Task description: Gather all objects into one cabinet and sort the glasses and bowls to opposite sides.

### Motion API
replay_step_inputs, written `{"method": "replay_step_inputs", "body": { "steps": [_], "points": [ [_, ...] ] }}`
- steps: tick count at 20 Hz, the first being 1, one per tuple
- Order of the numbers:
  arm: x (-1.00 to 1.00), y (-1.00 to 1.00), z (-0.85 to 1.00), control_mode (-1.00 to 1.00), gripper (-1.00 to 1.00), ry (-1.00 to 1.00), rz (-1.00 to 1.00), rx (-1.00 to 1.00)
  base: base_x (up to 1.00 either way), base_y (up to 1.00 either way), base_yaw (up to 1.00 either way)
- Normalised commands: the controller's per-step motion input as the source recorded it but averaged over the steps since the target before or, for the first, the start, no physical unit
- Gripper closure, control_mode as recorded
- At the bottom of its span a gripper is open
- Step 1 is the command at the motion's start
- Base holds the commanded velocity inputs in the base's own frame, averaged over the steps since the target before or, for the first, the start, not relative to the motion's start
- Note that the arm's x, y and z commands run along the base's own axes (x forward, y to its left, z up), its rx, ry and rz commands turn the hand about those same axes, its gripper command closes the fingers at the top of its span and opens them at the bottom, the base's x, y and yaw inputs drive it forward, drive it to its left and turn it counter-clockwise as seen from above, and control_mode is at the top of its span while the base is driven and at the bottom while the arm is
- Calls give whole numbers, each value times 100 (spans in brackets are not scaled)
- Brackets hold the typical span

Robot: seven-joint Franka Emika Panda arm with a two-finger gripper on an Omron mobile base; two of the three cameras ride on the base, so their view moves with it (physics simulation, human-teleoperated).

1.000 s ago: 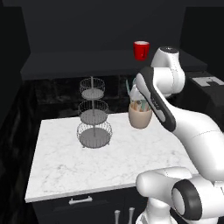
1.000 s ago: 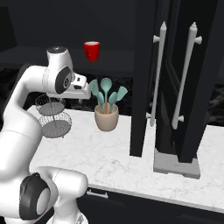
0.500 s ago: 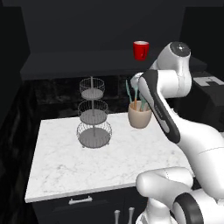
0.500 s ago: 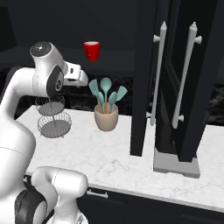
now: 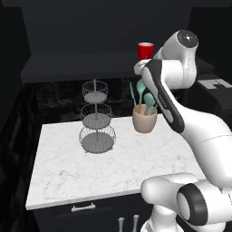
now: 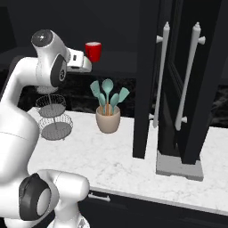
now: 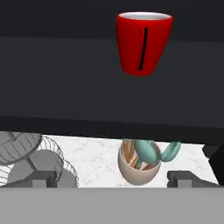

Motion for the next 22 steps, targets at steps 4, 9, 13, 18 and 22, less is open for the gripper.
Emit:
{"method": "replay_step_inputs", "body": {
  "steps": [4, 9, 13, 18, 22],
  "points": [
    [14, -3, 64, -100, -100, 0, -9, 0, 0, 0, 0],
    [1, -26, 9, -100, -100, -14, -17, -3, 0, 0, 0],
    [1, -3, 1, -100, -100, -22, -12, -1, 0, 0, 0],
    [0, -1, 0, -100, -100, -10, -1, 0, 0, 0, 0],
    [5, -14, 18, -100, -100, 3, 2, 3, 0, 0, 0]
  ]
}}
